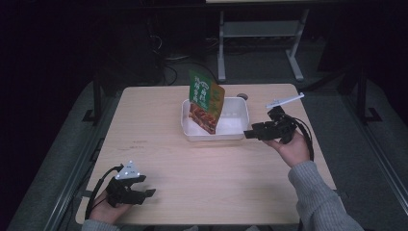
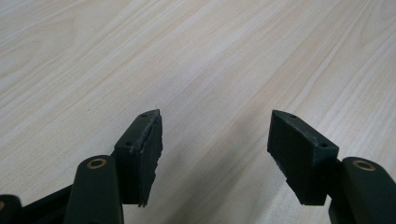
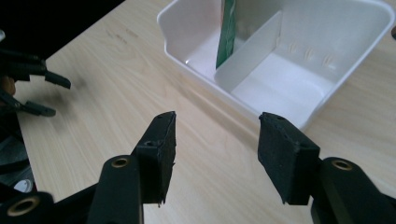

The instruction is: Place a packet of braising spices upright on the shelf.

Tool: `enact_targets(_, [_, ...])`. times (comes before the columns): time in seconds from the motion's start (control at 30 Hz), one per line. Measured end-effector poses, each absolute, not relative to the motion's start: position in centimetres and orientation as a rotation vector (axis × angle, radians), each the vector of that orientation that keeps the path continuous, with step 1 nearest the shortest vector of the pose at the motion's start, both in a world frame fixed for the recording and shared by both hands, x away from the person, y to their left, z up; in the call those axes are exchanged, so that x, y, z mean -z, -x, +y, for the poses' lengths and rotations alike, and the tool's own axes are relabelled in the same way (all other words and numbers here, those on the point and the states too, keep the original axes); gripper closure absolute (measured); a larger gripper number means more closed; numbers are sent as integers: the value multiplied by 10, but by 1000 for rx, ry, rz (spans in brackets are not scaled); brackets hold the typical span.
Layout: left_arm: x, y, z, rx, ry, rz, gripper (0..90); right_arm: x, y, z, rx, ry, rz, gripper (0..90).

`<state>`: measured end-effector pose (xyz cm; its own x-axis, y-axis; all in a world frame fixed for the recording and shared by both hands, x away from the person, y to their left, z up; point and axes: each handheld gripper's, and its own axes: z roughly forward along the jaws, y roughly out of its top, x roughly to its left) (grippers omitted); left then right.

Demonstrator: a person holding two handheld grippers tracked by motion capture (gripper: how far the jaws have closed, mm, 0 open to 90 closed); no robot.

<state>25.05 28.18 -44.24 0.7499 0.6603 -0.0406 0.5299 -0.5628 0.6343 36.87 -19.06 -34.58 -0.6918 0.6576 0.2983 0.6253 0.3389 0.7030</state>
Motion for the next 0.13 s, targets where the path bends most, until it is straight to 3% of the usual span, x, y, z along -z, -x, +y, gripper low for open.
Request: enact_targets(0.13, [443, -251, 282, -264, -2305, 890, 349, 356, -354, -197, -1322, -1213, 2537, 440])
